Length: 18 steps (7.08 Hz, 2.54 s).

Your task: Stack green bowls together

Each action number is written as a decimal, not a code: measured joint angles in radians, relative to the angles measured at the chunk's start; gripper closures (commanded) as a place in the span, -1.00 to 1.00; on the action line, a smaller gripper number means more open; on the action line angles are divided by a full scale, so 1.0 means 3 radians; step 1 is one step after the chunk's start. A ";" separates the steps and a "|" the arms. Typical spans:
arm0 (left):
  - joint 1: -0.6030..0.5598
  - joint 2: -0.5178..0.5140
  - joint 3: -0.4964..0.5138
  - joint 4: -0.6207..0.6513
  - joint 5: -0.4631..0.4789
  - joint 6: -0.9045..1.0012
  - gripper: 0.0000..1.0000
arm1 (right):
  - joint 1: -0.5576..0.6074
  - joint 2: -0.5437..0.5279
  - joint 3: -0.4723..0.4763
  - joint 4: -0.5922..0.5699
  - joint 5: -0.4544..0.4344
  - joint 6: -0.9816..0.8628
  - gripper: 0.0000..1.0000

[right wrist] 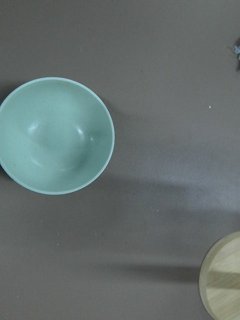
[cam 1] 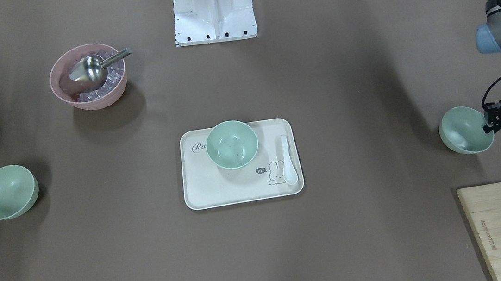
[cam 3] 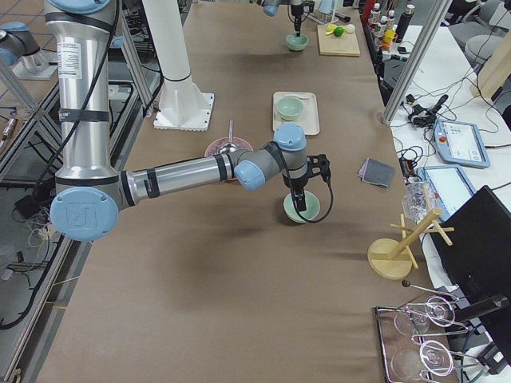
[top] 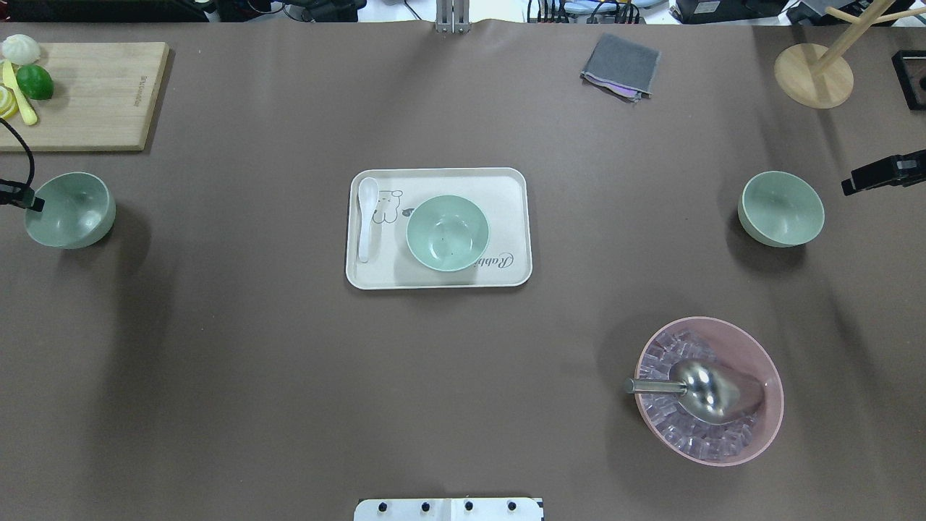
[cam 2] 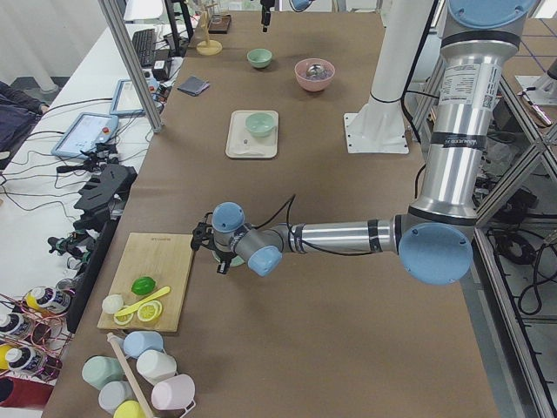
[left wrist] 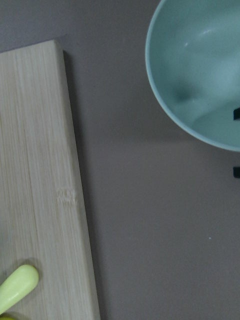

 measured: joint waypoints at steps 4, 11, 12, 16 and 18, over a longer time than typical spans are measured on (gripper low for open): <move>-0.0001 -0.0023 -0.0236 0.0049 -0.0066 -0.0083 1.00 | -0.0009 -0.0004 -0.0007 0.0000 0.0001 -0.0011 -1.00; 0.1124 -0.1183 -0.1510 0.1843 0.0528 -0.2090 1.00 | -0.0037 -0.0054 -0.0025 0.0025 0.0000 -0.0003 -1.00; 0.1348 -0.1457 -0.1444 0.1973 0.0701 -0.2375 1.00 | -0.0039 -0.0059 -0.0026 0.0026 -0.0002 -0.0001 -1.00; 0.1801 -0.2066 -0.0990 0.2035 0.1139 -0.2832 1.00 | -0.0041 -0.0062 -0.0028 0.0021 -0.0005 0.0000 -1.00; 0.1898 -0.2087 -0.0963 0.2036 0.1240 -0.2893 1.00 | -0.0041 -0.0062 -0.0026 0.0021 -0.0004 0.0000 -1.00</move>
